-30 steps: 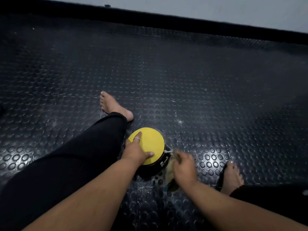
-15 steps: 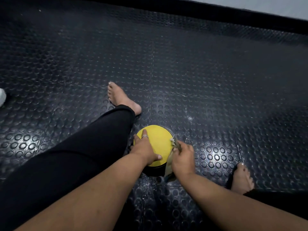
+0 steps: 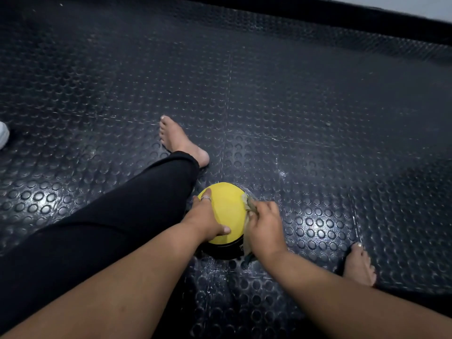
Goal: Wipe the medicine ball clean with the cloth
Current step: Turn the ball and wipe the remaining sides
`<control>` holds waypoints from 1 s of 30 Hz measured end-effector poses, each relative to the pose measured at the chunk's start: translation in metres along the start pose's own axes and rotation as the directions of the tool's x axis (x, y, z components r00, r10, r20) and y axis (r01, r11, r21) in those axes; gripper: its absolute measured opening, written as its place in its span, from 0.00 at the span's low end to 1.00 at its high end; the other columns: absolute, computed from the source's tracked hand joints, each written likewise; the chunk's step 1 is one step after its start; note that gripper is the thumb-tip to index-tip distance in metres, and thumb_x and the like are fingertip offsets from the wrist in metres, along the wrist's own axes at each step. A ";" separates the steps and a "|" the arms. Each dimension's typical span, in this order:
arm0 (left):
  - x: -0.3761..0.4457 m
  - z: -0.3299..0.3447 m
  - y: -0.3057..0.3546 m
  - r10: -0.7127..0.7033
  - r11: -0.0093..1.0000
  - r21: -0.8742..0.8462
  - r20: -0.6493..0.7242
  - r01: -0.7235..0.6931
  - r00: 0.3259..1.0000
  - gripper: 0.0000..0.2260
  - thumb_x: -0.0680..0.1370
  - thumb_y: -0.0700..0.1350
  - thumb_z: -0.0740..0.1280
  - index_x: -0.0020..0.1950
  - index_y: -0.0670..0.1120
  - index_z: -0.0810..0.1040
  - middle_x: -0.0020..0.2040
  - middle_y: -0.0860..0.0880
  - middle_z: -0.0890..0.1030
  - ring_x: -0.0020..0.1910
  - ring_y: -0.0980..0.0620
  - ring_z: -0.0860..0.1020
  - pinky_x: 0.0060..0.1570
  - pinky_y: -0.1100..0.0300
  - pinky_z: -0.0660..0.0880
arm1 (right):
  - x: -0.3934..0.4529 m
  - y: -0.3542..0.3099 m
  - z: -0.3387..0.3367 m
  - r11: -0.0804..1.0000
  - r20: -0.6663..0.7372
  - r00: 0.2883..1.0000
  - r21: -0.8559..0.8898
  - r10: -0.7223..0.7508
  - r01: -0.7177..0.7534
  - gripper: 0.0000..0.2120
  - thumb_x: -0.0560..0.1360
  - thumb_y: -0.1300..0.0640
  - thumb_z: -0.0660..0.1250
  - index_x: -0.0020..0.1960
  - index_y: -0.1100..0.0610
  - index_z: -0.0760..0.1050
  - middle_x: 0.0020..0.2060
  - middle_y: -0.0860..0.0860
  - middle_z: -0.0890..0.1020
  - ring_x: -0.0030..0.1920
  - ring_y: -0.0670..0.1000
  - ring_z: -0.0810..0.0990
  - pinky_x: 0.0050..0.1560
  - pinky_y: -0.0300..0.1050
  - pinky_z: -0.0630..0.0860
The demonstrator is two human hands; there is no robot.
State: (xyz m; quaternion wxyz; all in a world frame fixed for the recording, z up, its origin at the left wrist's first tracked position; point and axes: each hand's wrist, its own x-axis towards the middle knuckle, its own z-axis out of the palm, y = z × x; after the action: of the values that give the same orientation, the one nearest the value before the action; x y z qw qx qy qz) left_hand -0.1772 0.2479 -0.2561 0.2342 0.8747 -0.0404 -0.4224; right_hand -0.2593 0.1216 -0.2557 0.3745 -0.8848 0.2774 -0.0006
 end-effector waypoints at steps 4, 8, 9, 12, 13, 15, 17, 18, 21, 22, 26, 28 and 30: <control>-0.003 0.001 0.005 0.023 0.999 -0.022 -0.005 -0.023 1.000 0.54 0.70 0.49 0.78 0.80 0.51 0.40 0.80 0.44 0.46 0.76 0.41 0.59 0.73 0.49 0.61 | 0.044 0.021 -0.015 0.954 0.142 0.943 -0.043 0.301 -0.298 0.15 0.79 0.64 0.56 0.62 0.62 0.75 0.57 0.58 0.77 0.53 0.55 0.76 0.50 0.34 0.69; 0.001 -0.005 -0.008 0.003 0.979 -0.202 0.050 0.007 0.999 0.54 0.67 0.43 0.80 0.80 0.56 0.45 0.78 0.46 0.54 0.72 0.43 0.63 0.71 0.49 0.65 | 0.068 0.054 -0.018 0.798 0.274 0.789 0.107 0.550 -0.593 0.15 0.78 0.60 0.59 0.62 0.65 0.74 0.51 0.61 0.79 0.53 0.60 0.78 0.52 0.49 0.74; 0.002 -0.005 -0.010 -0.017 0.946 -0.321 0.081 0.043 0.997 0.53 0.67 0.42 0.80 0.79 0.58 0.46 0.76 0.46 0.57 0.70 0.43 0.65 0.68 0.50 0.67 | 0.065 0.056 -0.017 0.718 0.322 0.756 0.253 0.570 -0.649 0.13 0.78 0.60 0.60 0.59 0.66 0.74 0.45 0.60 0.78 0.45 0.59 0.78 0.44 0.49 0.75; 0.003 -0.002 -0.011 -0.089 0.823 -0.550 0.118 0.140 0.989 0.53 0.69 0.46 0.79 0.79 0.59 0.44 0.75 0.46 0.59 0.69 0.42 0.64 0.63 0.50 0.66 | 0.049 0.054 -0.006 0.424 0.597 0.574 0.389 0.560 -0.818 0.12 0.78 0.54 0.61 0.52 0.62 0.76 0.39 0.58 0.80 0.37 0.56 0.80 0.36 0.45 0.77; 0.006 -0.002 -0.010 -0.102 0.825 -0.548 0.100 0.140 0.990 0.54 0.67 0.48 0.80 0.79 0.59 0.44 0.75 0.47 0.59 0.70 0.41 0.64 0.63 0.49 0.66 | 0.048 0.053 -0.002 0.393 0.636 0.554 0.393 0.537 -0.831 0.13 0.78 0.52 0.61 0.52 0.62 0.76 0.42 0.59 0.81 0.39 0.57 0.80 0.40 0.47 0.78; 0.010 -0.002 -0.013 -0.120 0.854 -0.503 0.053 0.130 0.991 0.56 0.63 0.51 0.82 0.78 0.61 0.46 0.74 0.47 0.61 0.69 0.40 0.65 0.65 0.42 0.68 | 0.048 0.051 0.000 0.370 0.640 0.565 0.428 0.520 -0.825 0.13 0.77 0.52 0.61 0.53 0.61 0.76 0.45 0.60 0.80 0.43 0.58 0.80 0.45 0.50 0.76; 0.011 -0.001 -0.014 -0.092 0.873 -0.479 0.018 0.089 0.996 0.56 0.61 0.52 0.83 0.78 0.61 0.48 0.73 0.46 0.62 0.68 0.41 0.66 0.66 0.41 0.68 | 0.046 0.052 -0.003 0.354 0.621 0.595 0.478 0.511 -0.804 0.10 0.77 0.54 0.62 0.51 0.61 0.75 0.42 0.58 0.80 0.41 0.57 0.79 0.45 0.49 0.76; 0.011 0.001 -0.011 -0.054 0.882 -0.469 -0.011 0.043 0.998 0.56 0.60 0.51 0.83 0.78 0.60 0.49 0.73 0.46 0.62 0.68 0.42 0.65 0.68 0.43 0.67 | 0.045 0.054 -0.006 0.340 0.596 0.615 0.516 0.517 -0.786 0.10 0.77 0.55 0.62 0.51 0.61 0.75 0.42 0.58 0.80 0.41 0.57 0.79 0.46 0.50 0.76; 0.011 0.003 0.002 0.068 0.900 -0.424 -0.095 -0.102 0.993 0.57 0.60 0.49 0.84 0.78 0.58 0.50 0.76 0.47 0.58 0.72 0.45 0.62 0.72 0.46 0.63 | 0.051 0.060 -0.021 0.339 0.477 0.714 0.652 0.512 -0.678 0.12 0.76 0.60 0.62 0.59 0.59 0.74 0.48 0.59 0.82 0.46 0.58 0.81 0.51 0.54 0.78; 0.012 0.002 0.007 0.104 0.896 -0.421 -0.112 -0.142 0.988 0.57 0.60 0.49 0.84 0.78 0.58 0.50 0.76 0.47 0.57 0.73 0.45 0.62 0.73 0.46 0.62 | 0.055 0.060 -0.028 0.354 0.436 0.745 0.683 0.505 -0.639 0.12 0.77 0.62 0.61 0.60 0.58 0.73 0.48 0.58 0.82 0.46 0.57 0.81 0.50 0.54 0.78; 0.018 -0.005 0.019 0.181 0.894 -0.379 -0.182 -0.239 0.967 0.54 0.63 0.52 0.82 0.79 0.57 0.51 0.78 0.47 0.53 0.76 0.46 0.57 0.75 0.48 0.57 | 0.057 0.058 -0.038 0.374 0.441 0.779 0.699 0.445 -0.609 0.17 0.78 0.66 0.57 0.65 0.55 0.68 0.51 0.58 0.80 0.46 0.56 0.80 0.50 0.55 0.78; 0.016 -0.003 0.021 0.165 0.946 -0.253 -0.167 -0.204 0.972 0.53 0.65 0.54 0.80 0.80 0.57 0.48 0.80 0.46 0.45 0.78 0.45 0.50 0.76 0.50 0.52 | 0.050 0.055 -0.030 0.464 0.470 0.763 0.608 0.443 -0.644 0.17 0.78 0.68 0.58 0.64 0.56 0.69 0.50 0.58 0.80 0.42 0.54 0.79 0.43 0.50 0.78; 0.010 0.002 0.022 0.127 0.978 -0.141 -0.160 -0.150 0.979 0.55 0.65 0.56 0.80 0.80 0.57 0.44 0.80 0.45 0.39 0.78 0.43 0.44 0.76 0.49 0.49 | 0.046 0.053 -0.022 0.586 0.443 0.776 0.511 0.448 -0.630 0.19 0.76 0.69 0.60 0.64 0.56 0.71 0.50 0.57 0.80 0.44 0.56 0.79 0.45 0.52 0.77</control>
State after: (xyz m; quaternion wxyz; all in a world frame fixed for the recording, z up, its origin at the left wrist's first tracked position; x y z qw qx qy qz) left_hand -0.1691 0.2249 -0.2546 0.3317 0.8785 -0.0514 -0.3398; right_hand -0.2513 0.0539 -0.2846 0.6653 -0.5677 0.4643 0.1398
